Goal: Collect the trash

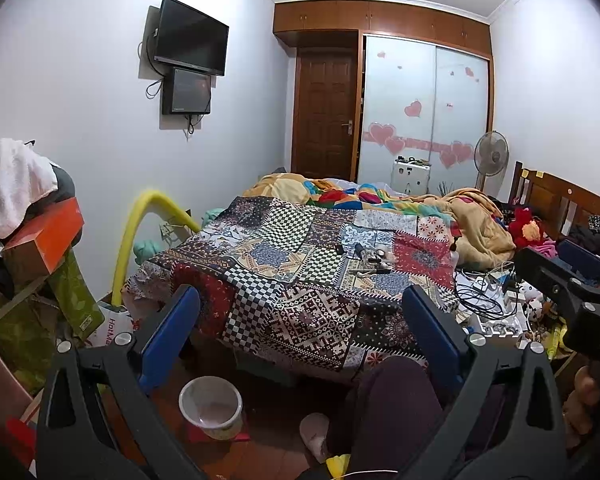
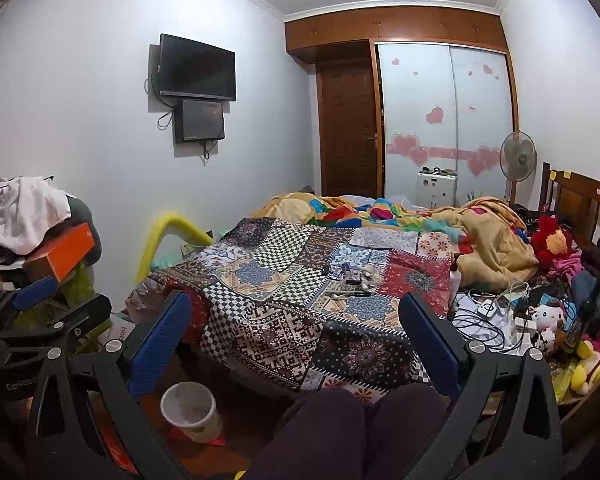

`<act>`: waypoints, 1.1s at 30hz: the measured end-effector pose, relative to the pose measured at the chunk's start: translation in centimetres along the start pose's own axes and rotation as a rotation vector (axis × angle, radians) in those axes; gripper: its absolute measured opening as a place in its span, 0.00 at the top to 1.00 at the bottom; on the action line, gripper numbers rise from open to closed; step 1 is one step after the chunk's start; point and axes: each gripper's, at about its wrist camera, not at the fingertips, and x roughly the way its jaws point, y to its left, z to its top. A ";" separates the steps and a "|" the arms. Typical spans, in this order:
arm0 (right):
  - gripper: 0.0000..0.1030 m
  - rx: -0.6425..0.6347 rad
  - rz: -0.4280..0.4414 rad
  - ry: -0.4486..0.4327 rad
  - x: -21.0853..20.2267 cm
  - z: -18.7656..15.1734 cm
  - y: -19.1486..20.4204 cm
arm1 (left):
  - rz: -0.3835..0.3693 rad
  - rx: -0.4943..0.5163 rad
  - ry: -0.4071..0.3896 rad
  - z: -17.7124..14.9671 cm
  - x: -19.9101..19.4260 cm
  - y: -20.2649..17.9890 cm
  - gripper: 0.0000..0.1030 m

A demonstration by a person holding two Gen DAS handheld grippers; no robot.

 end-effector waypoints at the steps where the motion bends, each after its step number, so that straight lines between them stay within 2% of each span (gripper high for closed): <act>1: 0.00 0.001 0.000 -0.001 0.0 0.0 0.0 | 0.001 0.002 0.001 0.0 0.0 -0.1 0.01; 33: 0.00 0.002 0.013 0.003 0.0 -0.5 0.0 | -0.002 0.002 0.009 -0.1 0.2 -0.1 0.01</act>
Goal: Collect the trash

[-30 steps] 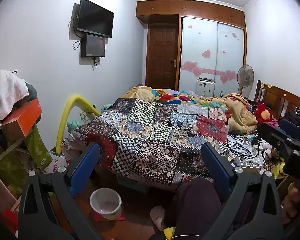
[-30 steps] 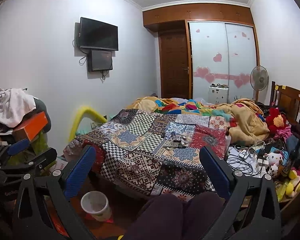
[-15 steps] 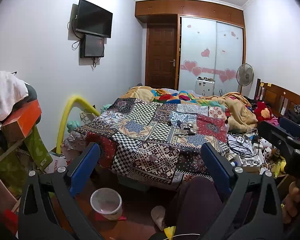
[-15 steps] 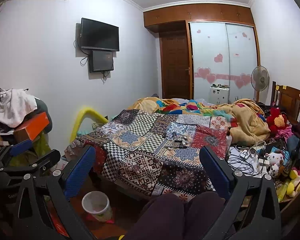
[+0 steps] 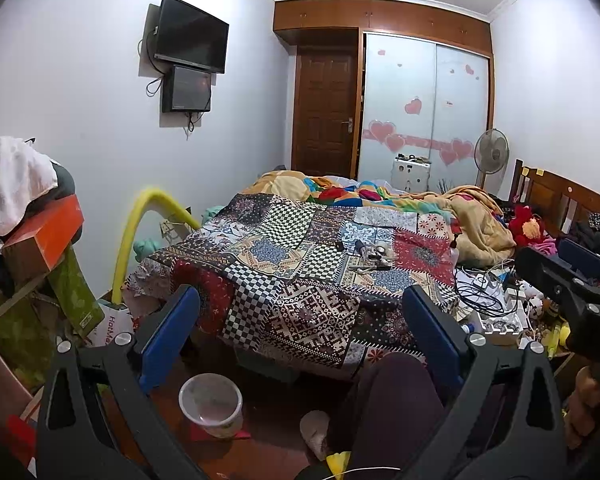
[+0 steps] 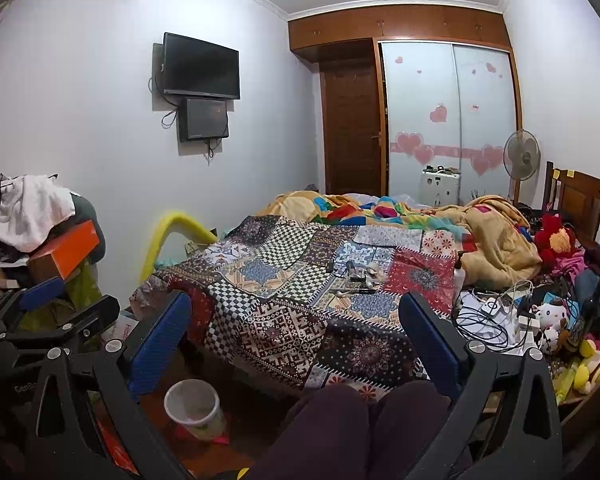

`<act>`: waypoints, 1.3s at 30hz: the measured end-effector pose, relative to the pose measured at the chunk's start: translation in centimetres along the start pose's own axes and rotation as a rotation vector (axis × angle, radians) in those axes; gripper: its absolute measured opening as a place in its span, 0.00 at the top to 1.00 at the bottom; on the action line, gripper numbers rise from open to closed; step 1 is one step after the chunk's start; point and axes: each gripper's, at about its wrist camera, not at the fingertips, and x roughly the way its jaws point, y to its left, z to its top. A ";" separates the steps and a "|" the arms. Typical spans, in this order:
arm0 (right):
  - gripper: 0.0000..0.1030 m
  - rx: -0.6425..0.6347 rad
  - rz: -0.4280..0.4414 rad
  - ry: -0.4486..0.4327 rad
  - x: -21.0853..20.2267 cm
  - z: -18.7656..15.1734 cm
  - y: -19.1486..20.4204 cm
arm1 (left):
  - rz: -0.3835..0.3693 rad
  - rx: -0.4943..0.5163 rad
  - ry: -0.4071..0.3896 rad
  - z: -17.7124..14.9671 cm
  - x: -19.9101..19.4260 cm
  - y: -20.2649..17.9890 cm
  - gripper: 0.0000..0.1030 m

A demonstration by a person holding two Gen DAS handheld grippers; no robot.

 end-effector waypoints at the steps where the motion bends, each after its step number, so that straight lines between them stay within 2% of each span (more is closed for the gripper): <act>1: 0.00 -0.001 0.000 0.002 0.1 0.0 0.0 | 0.000 -0.001 0.000 0.0 0.0 0.1 0.01; 11: 0.00 -0.003 0.018 0.034 1.6 0.1 0.0 | 0.003 -0.013 0.018 0.3 1.3 0.0 0.01; 20: 0.00 0.006 -0.001 0.037 4.3 1.3 -1.3 | -0.003 -0.026 0.041 2.3 5.3 -0.3 0.01; 29: 0.00 0.030 -0.057 0.067 9.5 3.4 -5.4 | -0.032 -0.053 0.088 5.3 13.1 -2.0 0.01; 36: 0.00 0.048 -0.113 0.116 15.3 4.5 -9.9 | -0.047 -0.080 0.176 6.1 21.3 -3.9 0.01; 39: 0.00 0.049 -0.136 0.146 17.9 4.5 -12.0 | -0.038 -0.090 0.205 6.2 24.6 -4.7 0.06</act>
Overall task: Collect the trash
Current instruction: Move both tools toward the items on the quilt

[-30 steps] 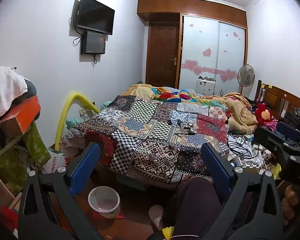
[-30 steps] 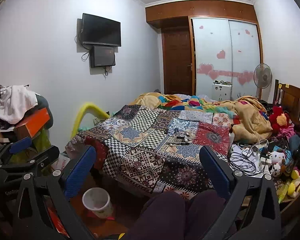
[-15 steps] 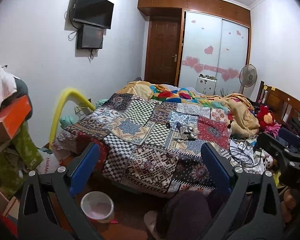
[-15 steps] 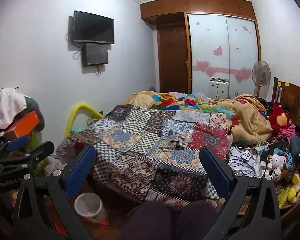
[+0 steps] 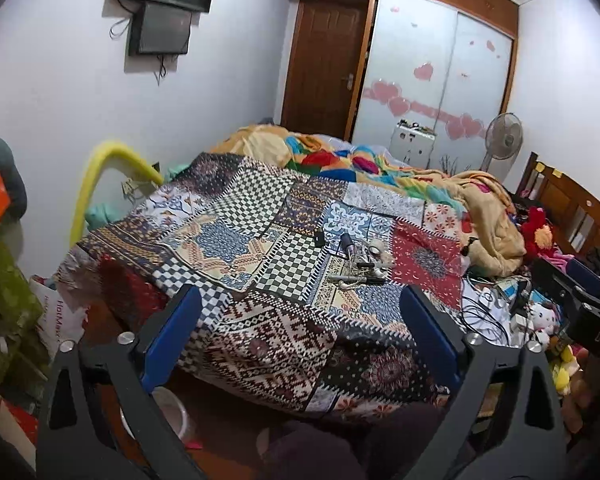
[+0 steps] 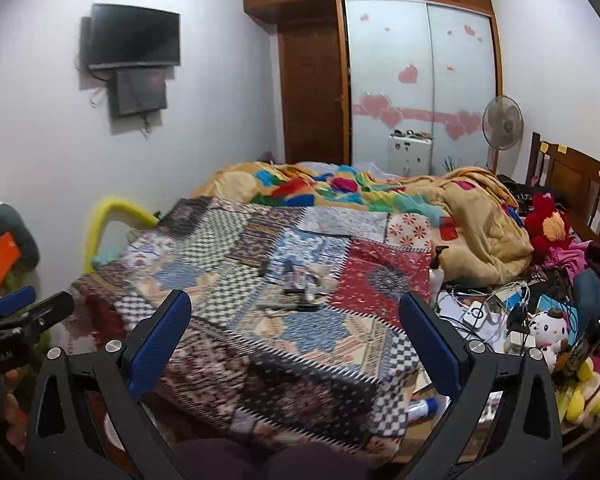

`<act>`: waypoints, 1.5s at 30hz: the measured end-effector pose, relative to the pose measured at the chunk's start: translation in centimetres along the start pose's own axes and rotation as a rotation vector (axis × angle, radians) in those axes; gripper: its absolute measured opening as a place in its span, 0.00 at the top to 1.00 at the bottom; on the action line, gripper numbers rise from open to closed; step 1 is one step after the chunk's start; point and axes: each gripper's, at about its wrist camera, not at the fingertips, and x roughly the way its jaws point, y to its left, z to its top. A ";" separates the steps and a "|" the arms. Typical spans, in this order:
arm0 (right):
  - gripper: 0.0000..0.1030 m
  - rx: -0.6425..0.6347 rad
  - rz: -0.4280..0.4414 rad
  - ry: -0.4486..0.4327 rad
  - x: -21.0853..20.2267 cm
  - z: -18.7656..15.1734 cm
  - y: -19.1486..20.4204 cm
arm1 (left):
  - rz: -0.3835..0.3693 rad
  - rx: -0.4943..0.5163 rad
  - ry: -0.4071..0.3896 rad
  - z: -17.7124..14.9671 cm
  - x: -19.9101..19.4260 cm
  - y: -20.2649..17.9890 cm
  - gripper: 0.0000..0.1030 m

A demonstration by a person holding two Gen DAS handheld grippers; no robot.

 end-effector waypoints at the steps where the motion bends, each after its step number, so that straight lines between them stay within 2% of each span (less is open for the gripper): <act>1: 0.00 0.000 -0.007 0.011 0.8 0.1 -0.5 | 0.007 0.001 0.010 0.2 1.2 -0.3 0.06; 11: 0.00 0.009 -0.020 0.183 12.1 0.6 -5.3 | -0.020 0.060 0.168 1.7 15.1 -4.6 0.06; 16: 0.00 0.021 0.004 0.246 17.3 0.6 -6.9 | -0.037 0.070 0.232 1.9 22.0 -6.2 0.06; 25: 0.00 0.018 0.071 0.335 26.7 0.2 -8.2 | -0.061 0.075 0.321 2.0 31.8 -7.1 0.06; 30: 0.01 0.006 0.110 0.375 31.0 -0.8 -8.3 | -0.061 0.064 0.336 2.0 35.6 -7.2 0.06; 37: 0.19 -0.001 0.167 0.425 35.9 -1.3 -8.7 | -0.096 0.026 0.356 2.7 39.9 -7.5 0.06; 42: 0.30 0.005 0.210 0.475 38.9 -1.6 -8.7 | -0.099 0.046 0.358 3.6 42.8 -8.5 0.10; 45: 0.38 0.009 0.219 0.494 40.2 -2.0 -8.8 | -0.100 0.056 0.368 3.9 44.6 -9.2 0.17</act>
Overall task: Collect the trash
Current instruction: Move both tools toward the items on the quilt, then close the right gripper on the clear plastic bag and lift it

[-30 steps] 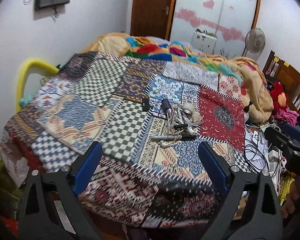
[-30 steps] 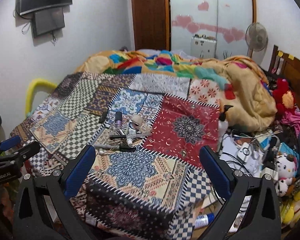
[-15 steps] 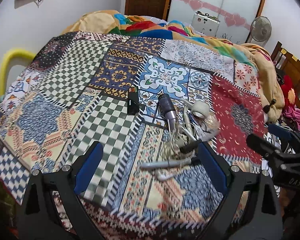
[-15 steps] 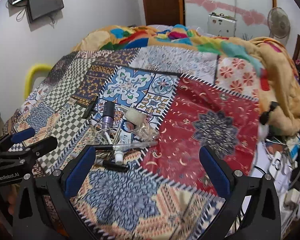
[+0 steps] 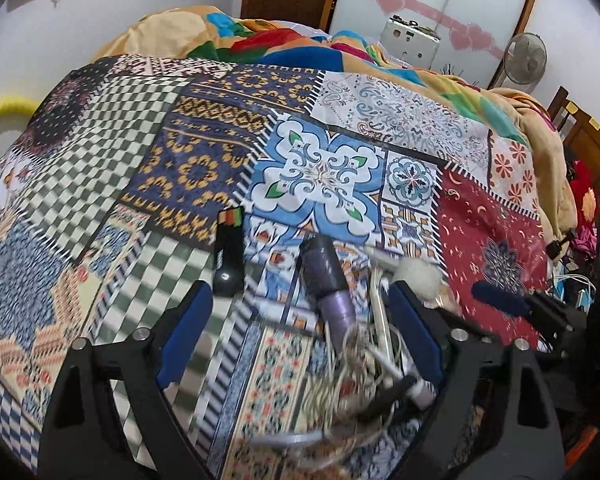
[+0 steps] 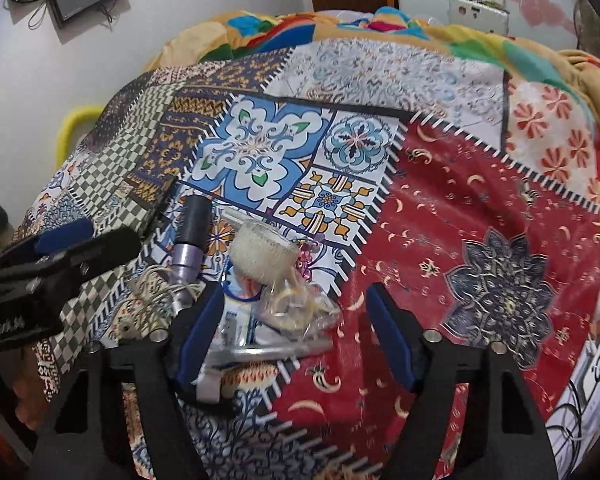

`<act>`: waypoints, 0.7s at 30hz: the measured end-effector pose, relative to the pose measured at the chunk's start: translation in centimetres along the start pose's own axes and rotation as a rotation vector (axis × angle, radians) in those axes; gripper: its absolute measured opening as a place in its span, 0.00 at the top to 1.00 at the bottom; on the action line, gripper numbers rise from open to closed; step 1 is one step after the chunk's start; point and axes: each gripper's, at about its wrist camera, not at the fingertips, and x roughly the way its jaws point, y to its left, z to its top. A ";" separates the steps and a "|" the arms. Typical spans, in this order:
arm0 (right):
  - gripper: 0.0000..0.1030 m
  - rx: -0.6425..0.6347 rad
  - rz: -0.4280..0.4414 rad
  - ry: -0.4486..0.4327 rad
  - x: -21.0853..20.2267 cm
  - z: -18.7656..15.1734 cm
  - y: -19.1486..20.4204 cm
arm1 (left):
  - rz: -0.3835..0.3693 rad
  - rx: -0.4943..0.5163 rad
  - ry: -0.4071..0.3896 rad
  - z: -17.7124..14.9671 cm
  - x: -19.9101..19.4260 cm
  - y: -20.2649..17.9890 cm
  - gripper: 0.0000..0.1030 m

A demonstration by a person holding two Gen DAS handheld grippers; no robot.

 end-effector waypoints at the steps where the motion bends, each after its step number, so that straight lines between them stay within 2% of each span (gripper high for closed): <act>1: 0.40 0.000 0.002 0.007 0.3 0.0 -0.1 | -0.001 0.001 0.012 0.3 0.7 -0.1 0.20; 5: 0.46 0.029 0.021 0.043 1.6 0.0 -0.9 | -0.023 0.026 0.058 0.8 2.9 -0.9 0.25; 6: 0.47 0.044 0.027 0.041 1.6 -0.1 -1.1 | -0.008 0.025 0.070 0.8 3.5 -1.0 0.30; 7: 0.54 0.052 0.027 0.035 1.5 -0.1 -1.3 | -0.004 0.014 0.080 0.9 4.0 -0.9 0.35; 8: 0.64 0.053 0.020 0.031 1.5 -0.1 -1.4 | -0.009 -0.002 0.092 0.9 4.5 -0.8 0.38; 11: 0.66 0.049 0.023 0.032 1.4 -0.3 -1.7 | -0.023 -0.042 0.122 0.9 5.6 -0.4 0.49; 12: 0.66 0.051 0.023 0.031 1.3 -0.4 -1.9 | -0.014 -0.044 0.104 1.0 5.6 -0.5 0.50; 14: 0.66 0.050 0.013 0.028 1.1 -0.6 -2.1 | -0.022 -0.043 0.106 1.1 5.8 -0.7 0.69; 15: 0.65 0.048 0.003 0.024 0.9 -0.7 -2.1 | -0.050 -0.045 0.112 1.2 5.9 -0.8 0.72; 18: 0.63 0.041 -0.014 0.024 0.6 -0.8 -2.1 | -0.031 -0.029 0.087 1.3 5.4 -1.2 0.73; 21: 0.55 0.022 -0.012 0.048 0.6 -1.1 -1.6 | -0.028 -0.012 0.043 1.5 3.8 -1.4 0.74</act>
